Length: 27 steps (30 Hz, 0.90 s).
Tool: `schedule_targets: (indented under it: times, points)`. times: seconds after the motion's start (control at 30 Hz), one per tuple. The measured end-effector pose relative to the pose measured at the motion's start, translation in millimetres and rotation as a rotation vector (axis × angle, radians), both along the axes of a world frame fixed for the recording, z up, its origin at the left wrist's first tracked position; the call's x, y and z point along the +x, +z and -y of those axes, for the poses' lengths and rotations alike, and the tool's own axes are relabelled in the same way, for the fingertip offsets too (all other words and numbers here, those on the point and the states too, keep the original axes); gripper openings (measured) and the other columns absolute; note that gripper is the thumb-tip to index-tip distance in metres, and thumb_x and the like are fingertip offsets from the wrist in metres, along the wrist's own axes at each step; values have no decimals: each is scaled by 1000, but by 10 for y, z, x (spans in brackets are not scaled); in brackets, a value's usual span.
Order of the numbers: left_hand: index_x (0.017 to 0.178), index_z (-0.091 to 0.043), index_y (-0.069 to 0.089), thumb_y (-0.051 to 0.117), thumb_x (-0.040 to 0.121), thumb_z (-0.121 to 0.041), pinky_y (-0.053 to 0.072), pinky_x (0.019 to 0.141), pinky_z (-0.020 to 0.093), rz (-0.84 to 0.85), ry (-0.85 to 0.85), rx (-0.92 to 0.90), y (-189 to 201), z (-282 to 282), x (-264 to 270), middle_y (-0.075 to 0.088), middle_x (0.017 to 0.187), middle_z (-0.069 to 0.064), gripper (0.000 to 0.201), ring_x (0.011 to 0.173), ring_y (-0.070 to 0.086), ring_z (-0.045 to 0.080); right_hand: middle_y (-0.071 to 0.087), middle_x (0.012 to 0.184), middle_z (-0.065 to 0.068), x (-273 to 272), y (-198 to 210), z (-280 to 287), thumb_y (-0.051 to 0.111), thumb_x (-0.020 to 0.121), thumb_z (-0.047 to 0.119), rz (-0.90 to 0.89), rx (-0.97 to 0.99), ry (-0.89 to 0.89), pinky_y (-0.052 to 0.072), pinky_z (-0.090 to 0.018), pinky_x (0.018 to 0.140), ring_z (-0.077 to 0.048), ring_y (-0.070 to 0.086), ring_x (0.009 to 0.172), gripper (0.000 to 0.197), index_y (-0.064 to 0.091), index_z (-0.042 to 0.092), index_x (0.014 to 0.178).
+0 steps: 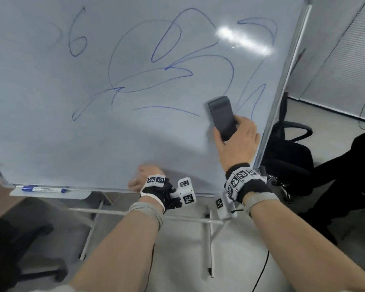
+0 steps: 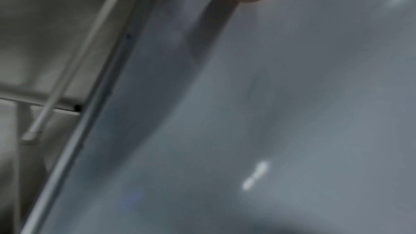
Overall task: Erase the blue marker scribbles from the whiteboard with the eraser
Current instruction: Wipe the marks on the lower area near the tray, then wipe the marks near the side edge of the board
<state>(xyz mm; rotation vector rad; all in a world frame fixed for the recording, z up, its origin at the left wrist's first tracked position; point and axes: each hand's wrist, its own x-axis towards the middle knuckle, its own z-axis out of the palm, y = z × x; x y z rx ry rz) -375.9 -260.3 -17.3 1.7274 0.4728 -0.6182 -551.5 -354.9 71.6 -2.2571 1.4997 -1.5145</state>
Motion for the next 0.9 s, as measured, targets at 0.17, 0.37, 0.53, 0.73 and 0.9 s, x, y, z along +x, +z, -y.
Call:
schedule_targets:
  times: [0.17, 0.37, 0.53, 0.73, 0.9]
  points:
    - [136, -8, 47, 62, 89, -35, 33, 107, 36, 443, -15, -25, 845, 217, -366, 49, 138, 15, 56, 127, 47, 31, 61, 114, -5, -269, 52, 76, 74, 78, 46, -17, -19, 60, 35, -38, 92, -28, 54, 104, 53, 58, 12, 115]
    - [86, -24, 62, 78, 70, -55, 51, 71, 22, 698, -433, -383, 1434, 414, -1113, 69, 83, -6, 38, 72, 64, 8, 61, 106, -7, -523, 128, 148, 79, 72, 35, -172, -193, 196, 40, -41, 80, -30, 49, 93, 44, 64, 16, 108]
    - [103, -26, 49, 72, 51, -78, 59, 76, 36, 672, -616, -174, 1490, 491, -1317, 68, 85, -10, 77, 73, 72, 15, 56, 96, -12, -740, 117, 187, 79, 71, 22, -195, -242, 226, 42, -42, 77, -31, 48, 89, 36, 63, 9, 100]
    - [96, -20, 67, 65, 49, -82, 61, 74, 36, 636, -673, -86, 1557, 521, -1424, 74, 77, -6, 78, 69, 73, 15, 57, 95, -12, -827, 150, 158, 78, 78, 25, -214, -270, 287, 43, -41, 74, -32, 51, 86, 32, 65, 8, 102]
    - [106, -24, 57, 73, 67, -59, 48, 75, 26, 760, -580, -109, 1662, 562, -1450, 66, 92, -11, 55, 83, 64, 15, 55, 129, -10, -1017, 149, 237, 59, 94, 24, -17, -96, 233, 37, -35, 104, -27, 47, 120, 40, 55, 11, 131]
